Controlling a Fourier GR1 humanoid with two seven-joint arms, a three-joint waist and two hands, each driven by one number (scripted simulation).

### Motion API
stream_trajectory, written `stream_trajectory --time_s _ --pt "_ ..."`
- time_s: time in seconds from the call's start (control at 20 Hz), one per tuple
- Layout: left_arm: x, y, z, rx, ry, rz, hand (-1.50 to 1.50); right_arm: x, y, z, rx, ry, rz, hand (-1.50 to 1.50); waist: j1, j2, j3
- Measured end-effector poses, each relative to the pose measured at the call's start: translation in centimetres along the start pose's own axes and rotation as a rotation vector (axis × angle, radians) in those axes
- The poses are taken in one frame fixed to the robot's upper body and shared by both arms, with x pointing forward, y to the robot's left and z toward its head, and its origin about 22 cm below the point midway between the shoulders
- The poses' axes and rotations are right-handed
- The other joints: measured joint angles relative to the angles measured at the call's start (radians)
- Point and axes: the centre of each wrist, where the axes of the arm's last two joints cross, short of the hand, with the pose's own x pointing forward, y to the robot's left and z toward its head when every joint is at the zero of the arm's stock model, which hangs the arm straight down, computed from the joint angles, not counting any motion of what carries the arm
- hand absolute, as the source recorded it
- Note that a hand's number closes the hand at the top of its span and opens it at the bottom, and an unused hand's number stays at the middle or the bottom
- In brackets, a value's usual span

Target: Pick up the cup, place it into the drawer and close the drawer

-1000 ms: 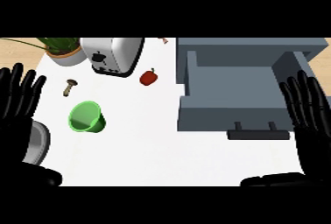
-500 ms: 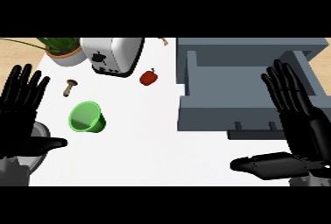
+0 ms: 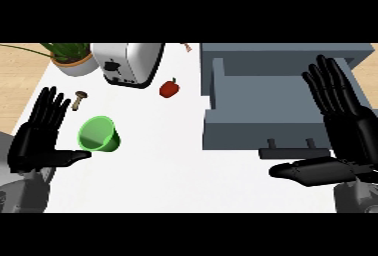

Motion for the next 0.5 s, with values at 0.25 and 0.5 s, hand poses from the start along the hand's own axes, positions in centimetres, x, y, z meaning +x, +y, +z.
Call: stream_trajectory --time_s 0.25,0.5 --pt "-3.1 1.6 0.5 0.039 0.045 -0.032 -1.50 -0.1 -0.3 -1.0 -0.003 -0.008 0.004 -1.50 0.000 0.000 0.000" --pt "-6.1 3.2 1.5 0.064 0.084 -0.043 -1.50 0.2 -0.8 -0.9 -0.003 -0.015 0.009 -1.50 -0.002 0.000 0.000"
